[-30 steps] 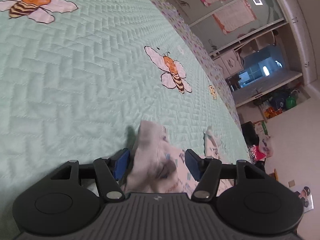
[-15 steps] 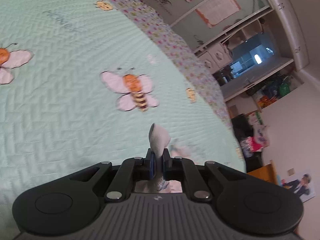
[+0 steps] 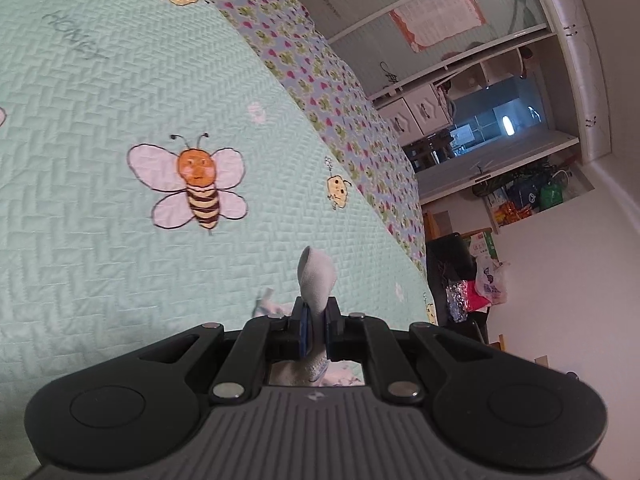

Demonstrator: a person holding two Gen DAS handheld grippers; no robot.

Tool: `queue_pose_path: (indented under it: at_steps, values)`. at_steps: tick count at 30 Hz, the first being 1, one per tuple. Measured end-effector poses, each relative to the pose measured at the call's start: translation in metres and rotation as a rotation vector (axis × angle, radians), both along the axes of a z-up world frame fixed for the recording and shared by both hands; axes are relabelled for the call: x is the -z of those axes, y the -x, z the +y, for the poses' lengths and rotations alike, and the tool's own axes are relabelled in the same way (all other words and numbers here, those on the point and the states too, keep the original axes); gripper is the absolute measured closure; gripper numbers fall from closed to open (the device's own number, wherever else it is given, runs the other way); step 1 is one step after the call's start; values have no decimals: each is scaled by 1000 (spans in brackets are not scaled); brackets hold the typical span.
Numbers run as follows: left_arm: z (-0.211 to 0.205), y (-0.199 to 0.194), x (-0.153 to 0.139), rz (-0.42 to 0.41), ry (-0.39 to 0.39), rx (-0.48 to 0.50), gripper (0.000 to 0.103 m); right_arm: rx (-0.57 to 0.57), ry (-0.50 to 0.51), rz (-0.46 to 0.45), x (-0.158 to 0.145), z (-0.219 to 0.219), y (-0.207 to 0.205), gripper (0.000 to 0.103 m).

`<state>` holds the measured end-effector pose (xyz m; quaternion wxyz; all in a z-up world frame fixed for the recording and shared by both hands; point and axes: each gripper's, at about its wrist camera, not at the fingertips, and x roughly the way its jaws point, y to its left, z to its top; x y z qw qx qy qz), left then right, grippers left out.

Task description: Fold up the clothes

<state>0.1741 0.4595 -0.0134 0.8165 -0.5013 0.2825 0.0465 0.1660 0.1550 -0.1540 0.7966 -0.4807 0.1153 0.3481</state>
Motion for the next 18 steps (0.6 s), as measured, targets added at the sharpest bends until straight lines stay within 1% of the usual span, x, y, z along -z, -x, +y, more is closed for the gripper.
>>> queue_pose_path:
  at_steps: [3, 7, 8, 9, 10, 12, 14, 15, 16, 18]
  values:
    - [-6, -10, -8, 0, -11, 20, 96, -42, 52, -20, 9, 6, -4, 71]
    - [-13, -18, -18, -10, -29, 40, 96, -73, 79, -92, 16, 13, -1, 72]
    - [-13, -16, -19, -14, -33, 35, 96, -69, 65, -106, 14, 11, 0, 76]
    - [-13, -13, -18, -18, -38, 27, 96, -64, 51, -120, 13, 10, 2, 99]
    - [-11, -10, -17, -15, -53, 14, 95, -59, 29, -129, 9, 7, 4, 101]
    - [-6, -1, -12, -1, -93, -16, 95, -42, -72, -106, -8, -8, 11, 101]
    - [1, 9, -1, 28, -132, -43, 95, -32, -159, -48, -23, -29, 14, 101]
    - [5, 13, 8, 46, -146, -52, 95, -29, -183, -17, -26, -38, 14, 101]
    - [8, 17, 18, 66, -148, -59, 95, -19, -186, 6, -26, -44, 14, 101]
    - [11, 25, 39, 104, -149, -68, 95, -26, -164, 36, -19, -47, 12, 100]
